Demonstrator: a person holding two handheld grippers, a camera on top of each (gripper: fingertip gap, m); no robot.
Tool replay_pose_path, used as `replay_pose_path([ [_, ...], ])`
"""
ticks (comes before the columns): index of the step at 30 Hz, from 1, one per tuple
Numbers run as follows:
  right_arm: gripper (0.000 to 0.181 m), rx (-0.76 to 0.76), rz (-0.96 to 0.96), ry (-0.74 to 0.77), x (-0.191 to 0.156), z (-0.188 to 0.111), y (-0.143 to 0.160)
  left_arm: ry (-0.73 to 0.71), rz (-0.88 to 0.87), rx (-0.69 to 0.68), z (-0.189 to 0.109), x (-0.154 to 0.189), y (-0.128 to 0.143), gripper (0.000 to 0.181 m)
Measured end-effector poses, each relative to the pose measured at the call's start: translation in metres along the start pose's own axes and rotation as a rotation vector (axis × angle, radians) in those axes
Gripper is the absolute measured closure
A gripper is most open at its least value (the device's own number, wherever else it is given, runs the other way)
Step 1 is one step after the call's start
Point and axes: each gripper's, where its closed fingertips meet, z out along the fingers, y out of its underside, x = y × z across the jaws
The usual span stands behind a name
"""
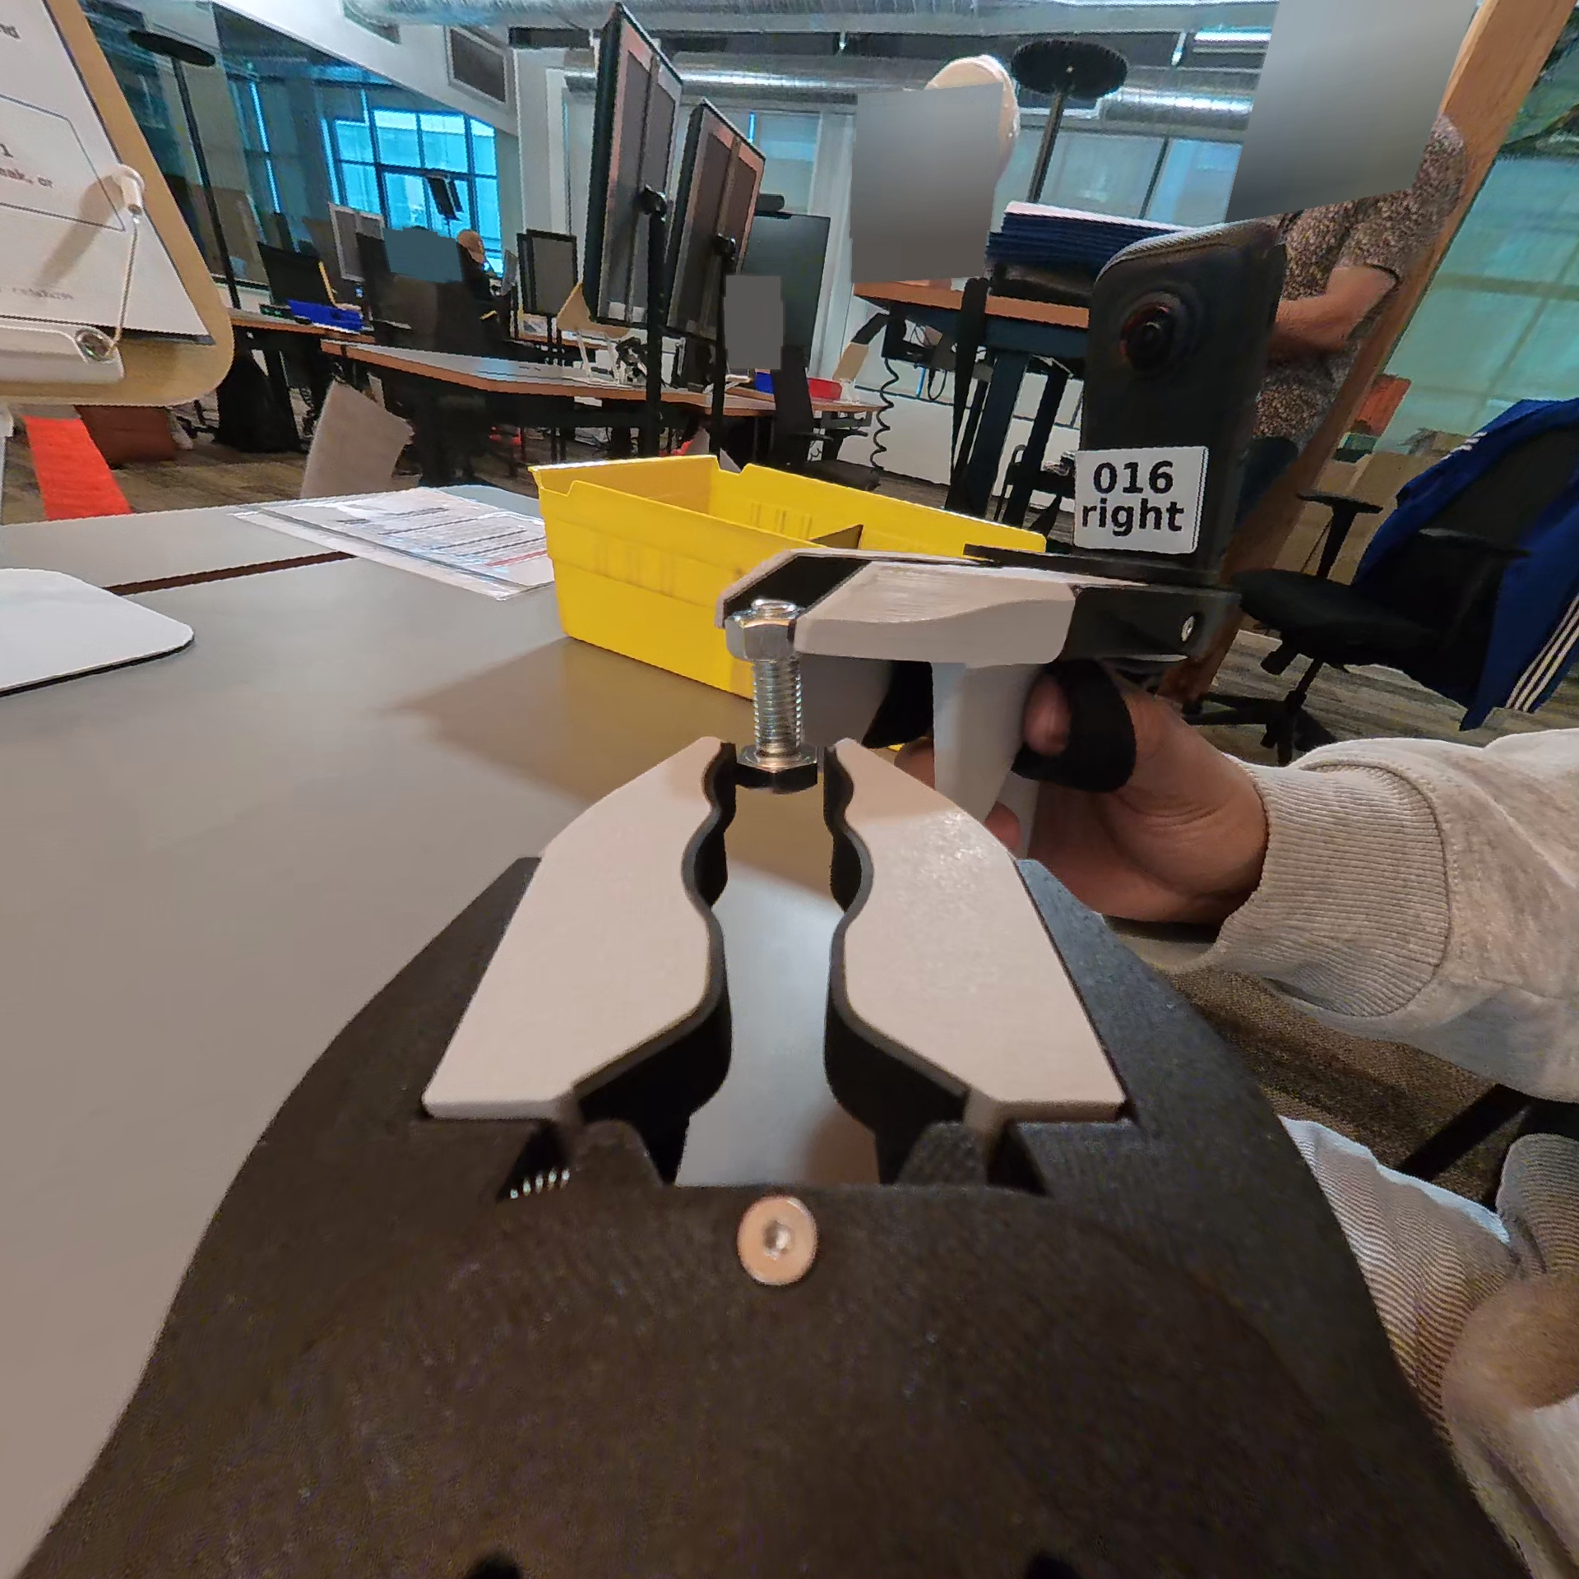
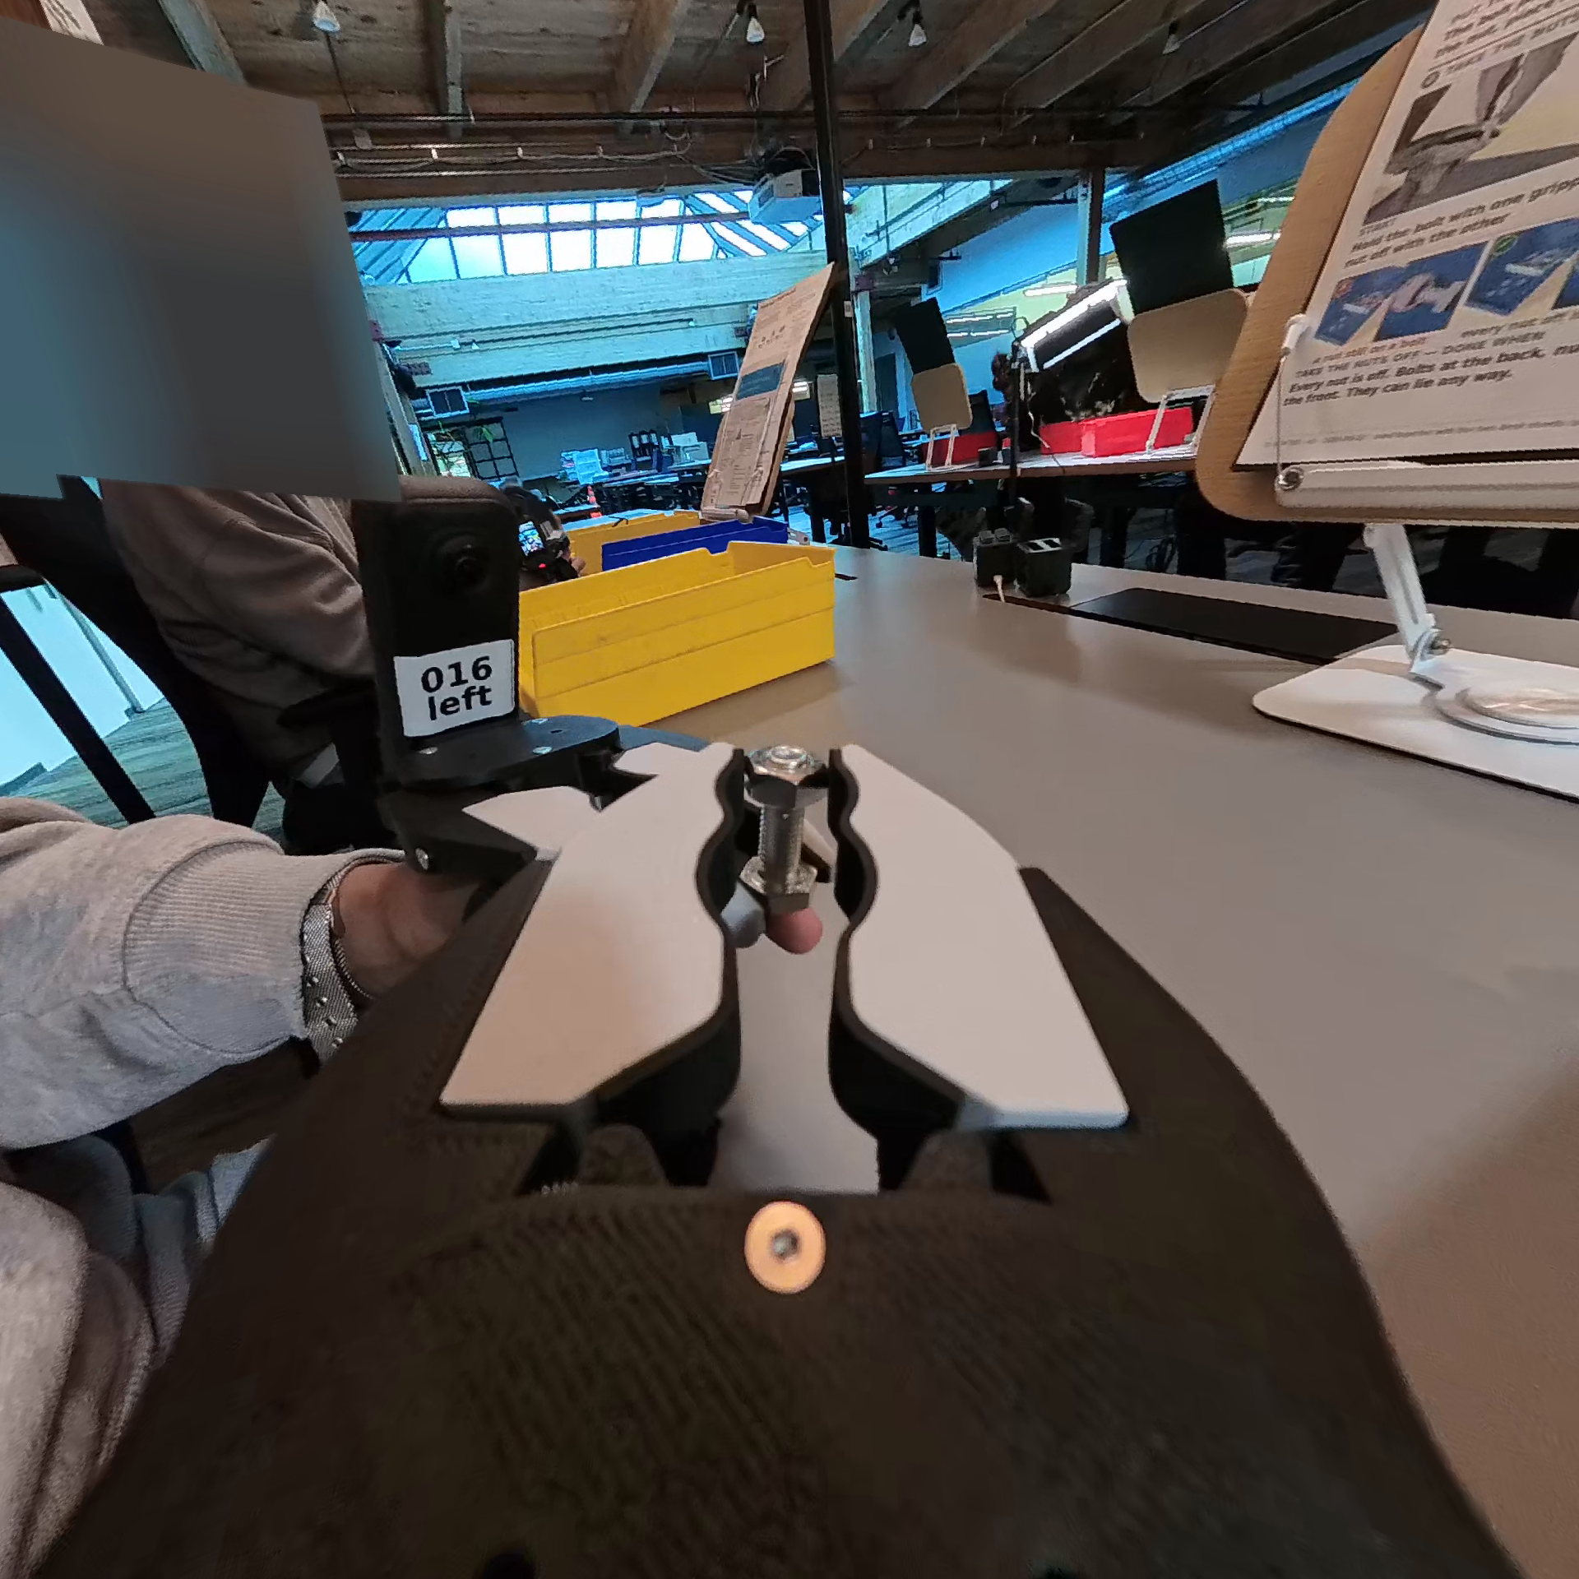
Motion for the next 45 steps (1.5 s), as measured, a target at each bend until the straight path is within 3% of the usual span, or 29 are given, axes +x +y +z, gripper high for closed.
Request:
replay_pose_path([
  [29, 0.155, 0.073, 0.08, -0.063, -0.005, -0.003, -0.011, -0.019, -0.003, 0.023, -0.002, -0.005, -0.003, 0.163],
  [45, 0.162, 0.055, 0.115, -0.015, 0.006, -0.005, -0.007, -0.022, -0.007, 0.052, -0.003, -0.004, -0.008, 0.163],
])
